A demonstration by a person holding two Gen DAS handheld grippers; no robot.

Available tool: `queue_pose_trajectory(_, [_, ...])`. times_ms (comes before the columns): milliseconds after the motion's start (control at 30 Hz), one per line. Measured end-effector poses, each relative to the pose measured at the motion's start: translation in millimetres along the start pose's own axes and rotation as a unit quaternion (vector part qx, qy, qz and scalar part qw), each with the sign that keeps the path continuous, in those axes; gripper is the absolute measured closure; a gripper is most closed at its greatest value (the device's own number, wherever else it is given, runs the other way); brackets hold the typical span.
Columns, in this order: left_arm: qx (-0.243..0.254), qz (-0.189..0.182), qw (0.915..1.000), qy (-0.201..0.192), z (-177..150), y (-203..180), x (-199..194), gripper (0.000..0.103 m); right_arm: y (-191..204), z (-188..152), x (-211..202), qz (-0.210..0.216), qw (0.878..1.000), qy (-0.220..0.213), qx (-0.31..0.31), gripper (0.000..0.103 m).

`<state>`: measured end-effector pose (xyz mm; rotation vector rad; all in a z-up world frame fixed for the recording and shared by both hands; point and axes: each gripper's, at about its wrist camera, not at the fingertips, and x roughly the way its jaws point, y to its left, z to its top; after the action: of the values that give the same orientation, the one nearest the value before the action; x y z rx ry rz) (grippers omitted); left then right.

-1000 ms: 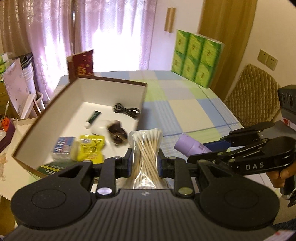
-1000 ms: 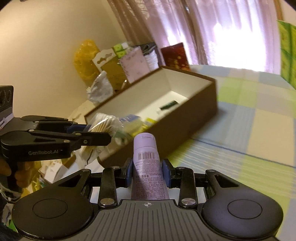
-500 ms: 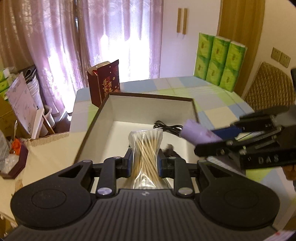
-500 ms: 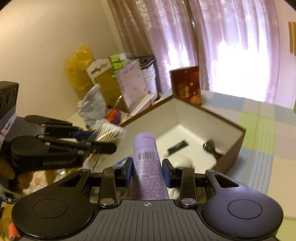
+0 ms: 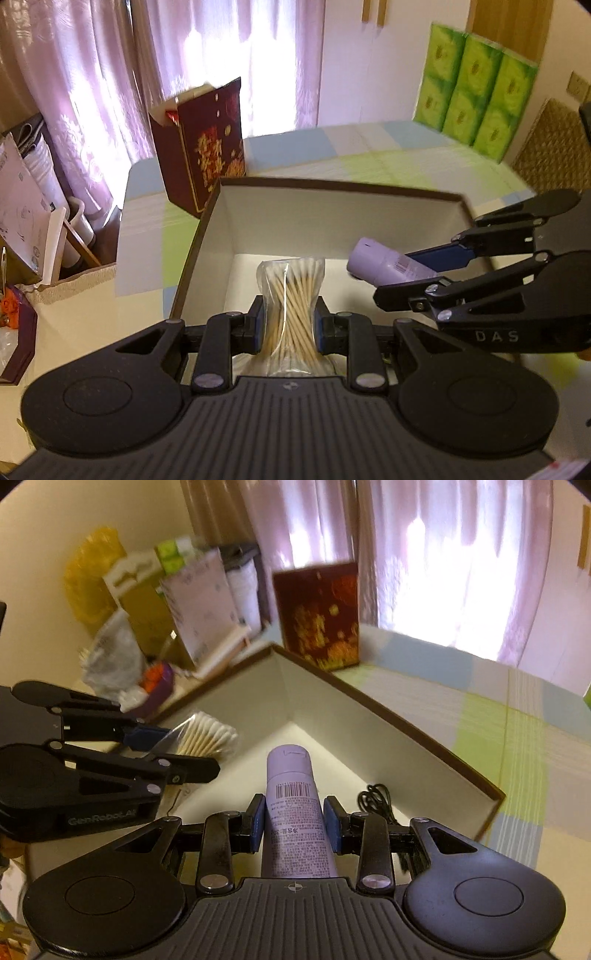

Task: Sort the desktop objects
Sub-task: 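Carry the swab bag and lavender tube over the open box with both tools, then lower and release the swab bag and tube into the box with both tools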

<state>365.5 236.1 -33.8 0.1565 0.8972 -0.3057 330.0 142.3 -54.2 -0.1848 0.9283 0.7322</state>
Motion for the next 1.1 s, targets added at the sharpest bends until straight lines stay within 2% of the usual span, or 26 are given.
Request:
queue_pose_trajectory(233, [0.011, 0.007, 0.9993, 0.034, 7, 6, 49, 0.082, -12, 7, 41, -0.031, 0.998, 0.052, -0.029, 0.072])
queue_pose_trajectory(567, [0.026, 0.006, 0.9985, 0.048, 8, 4, 75, 0.081, -17, 6, 59, -0.04, 0.995, 0.082, -0.05, 0.072])
queue_pose_trajectory(767, [0.032, 0.007, 0.9982, 0.05, 7, 3, 78, 0.08, -18, 8, 60, -0.053, 0.993, 0.089, -0.054, 0.072])
queue_pose_trajectory(967, [0.033, 0.007, 0.9983, 0.048, 9, 2, 74, 0.072, -17, 13, 53, -0.05, 0.994, 0.084, -0.056, 0.071])
queue_pose_trajectory(1033, [0.035, 0.008, 0.9983, 0.047, 9, 1, 72, 0.068, -17, 13, 51, -0.051, 0.994, 0.083, -0.056, 0.069])
queue_pose_trajectory(1100, [0.036, 0.008, 0.9982, 0.048, 9, 0, 71, 0.067, -18, 11, 48, -0.054, 0.993, 0.082, -0.059, 0.06])
